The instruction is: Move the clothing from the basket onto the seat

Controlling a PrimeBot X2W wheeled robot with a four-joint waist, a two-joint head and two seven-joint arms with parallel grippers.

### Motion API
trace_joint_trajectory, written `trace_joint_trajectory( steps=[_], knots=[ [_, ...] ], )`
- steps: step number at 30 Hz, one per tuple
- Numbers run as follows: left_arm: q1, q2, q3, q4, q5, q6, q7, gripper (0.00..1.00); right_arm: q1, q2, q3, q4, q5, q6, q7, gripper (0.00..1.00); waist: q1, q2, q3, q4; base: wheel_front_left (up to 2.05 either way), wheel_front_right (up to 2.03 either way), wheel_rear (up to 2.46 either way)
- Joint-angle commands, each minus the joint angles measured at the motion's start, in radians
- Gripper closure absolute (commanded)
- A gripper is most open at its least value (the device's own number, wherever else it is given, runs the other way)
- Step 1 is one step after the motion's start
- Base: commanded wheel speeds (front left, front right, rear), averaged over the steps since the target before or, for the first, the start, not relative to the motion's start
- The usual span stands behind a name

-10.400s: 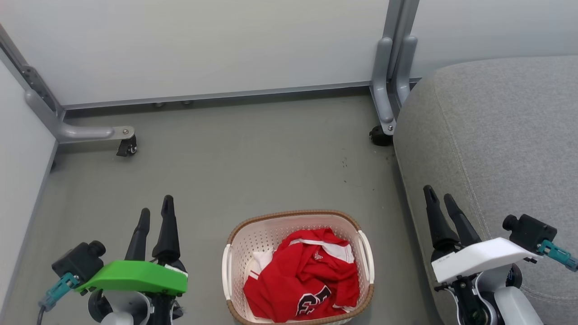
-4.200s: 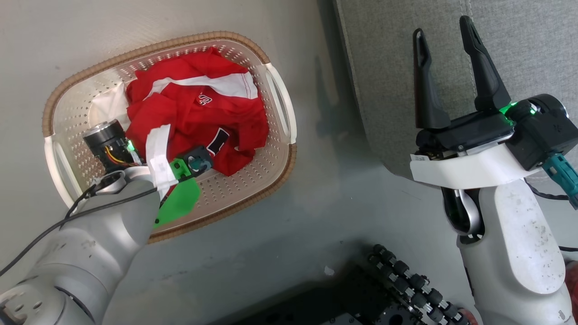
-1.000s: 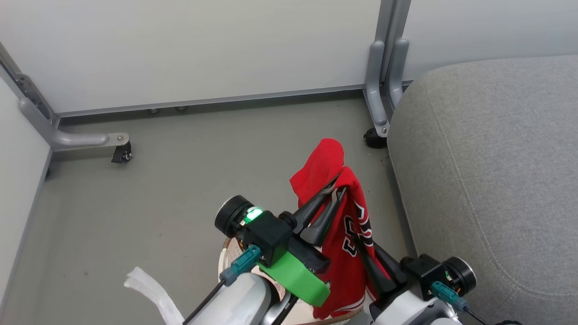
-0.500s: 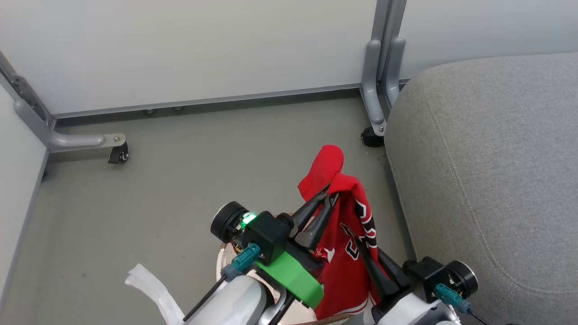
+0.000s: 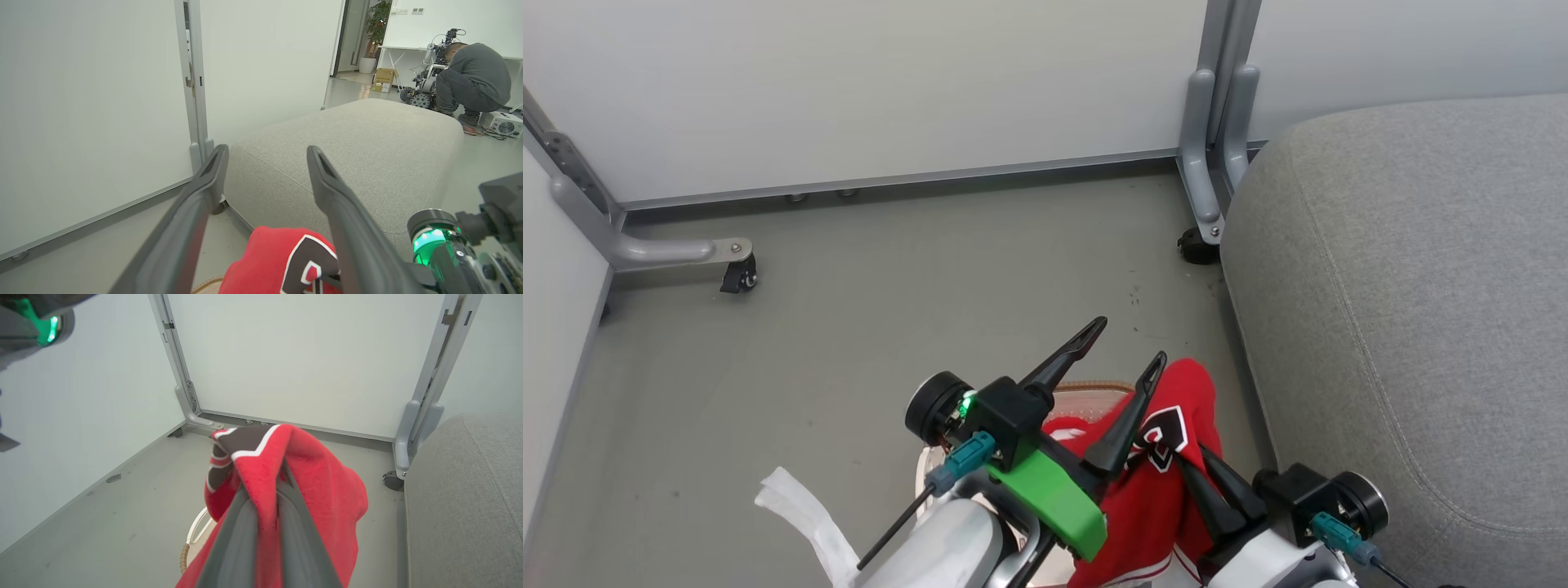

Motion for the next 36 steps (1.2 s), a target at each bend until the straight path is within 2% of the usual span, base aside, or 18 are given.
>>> trace_joint_trajectory(
  steps=[1,10,18,31,36],
  knots=[
    [-0.005,0.006,0.001,0.003,-0.005,0.003,-0.001,0.00,-0.010,-0.004,0.002,-0.004,0.005,0.000,-0.003,1.00,0.0000,0.0000,0.000,-0.001,0.00,0.00,0.00],
    [-0.007,0.015,-0.001,0.001,-0.007,0.012,-0.004,0.00,-0.019,-0.002,0.002,-0.010,0.003,0.000,-0.003,1.00,0.0000,0.0000,0.007,-0.012,0.00,0.00,0.00],
    [-0.021,0.035,0.014,0.009,0.015,0.041,-0.017,0.00,-0.039,0.010,-0.045,-0.049,-0.011,0.000,-0.003,1.00,0.0000,0.0000,0.046,-0.056,0.00,0.00,0.00],
    [0.006,0.100,0.126,0.004,0.037,0.103,-0.081,0.00,-0.043,0.039,-0.180,-0.160,-0.018,0.000,-0.003,1.00,0.0000,0.0000,0.147,-0.234,0.00,0.00,0.00],
    [0.044,0.134,0.180,-0.025,0.069,0.102,-0.083,0.00,-0.018,0.054,-0.226,-0.206,-0.018,0.000,-0.003,1.00,0.0000,0.0000,0.173,-0.302,0.00,0.00,0.00]
  ],
)
